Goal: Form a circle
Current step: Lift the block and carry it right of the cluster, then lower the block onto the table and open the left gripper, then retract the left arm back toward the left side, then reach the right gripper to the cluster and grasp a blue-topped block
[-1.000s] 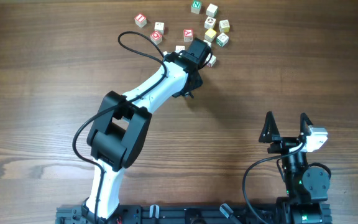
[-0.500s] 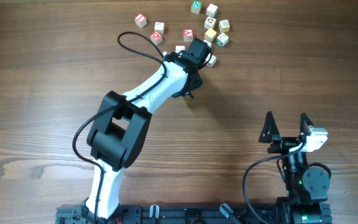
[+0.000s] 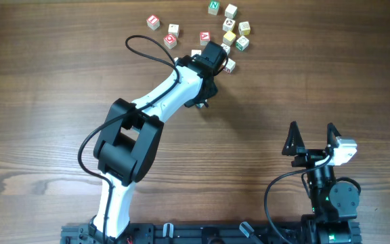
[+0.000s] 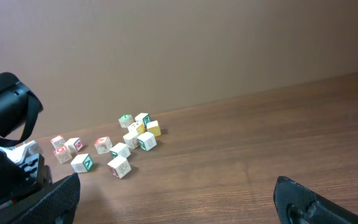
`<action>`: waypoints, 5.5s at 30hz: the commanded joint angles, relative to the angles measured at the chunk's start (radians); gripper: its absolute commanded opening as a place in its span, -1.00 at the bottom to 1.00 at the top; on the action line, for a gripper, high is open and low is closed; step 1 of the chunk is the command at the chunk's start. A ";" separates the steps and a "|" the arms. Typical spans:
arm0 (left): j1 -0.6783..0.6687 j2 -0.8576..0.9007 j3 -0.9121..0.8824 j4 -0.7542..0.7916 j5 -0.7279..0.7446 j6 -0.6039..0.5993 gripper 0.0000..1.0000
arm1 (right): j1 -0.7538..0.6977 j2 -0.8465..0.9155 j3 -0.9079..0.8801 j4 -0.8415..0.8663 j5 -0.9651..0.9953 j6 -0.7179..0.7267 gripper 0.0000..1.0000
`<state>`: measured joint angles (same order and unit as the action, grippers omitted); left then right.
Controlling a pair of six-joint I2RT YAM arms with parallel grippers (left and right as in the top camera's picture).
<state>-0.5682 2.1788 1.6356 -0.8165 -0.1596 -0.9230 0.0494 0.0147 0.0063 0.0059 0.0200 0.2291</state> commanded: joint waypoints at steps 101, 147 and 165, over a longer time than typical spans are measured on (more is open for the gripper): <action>0.243 -0.335 0.005 -0.500 -0.142 0.004 1.00 | -0.006 -0.007 -0.001 0.003 0.008 -0.018 0.99; 0.331 -0.939 0.005 -0.837 -0.412 0.003 1.00 | -0.006 -0.007 -0.001 -0.001 -0.103 0.188 0.99; 0.331 -0.939 0.005 -0.837 -0.346 0.000 1.00 | -0.006 0.088 0.062 -0.079 -0.288 0.705 0.99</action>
<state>-0.2455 1.2469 1.6375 -1.6531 -0.5095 -0.9249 0.0486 0.0418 0.0147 -0.0471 -0.2394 0.9493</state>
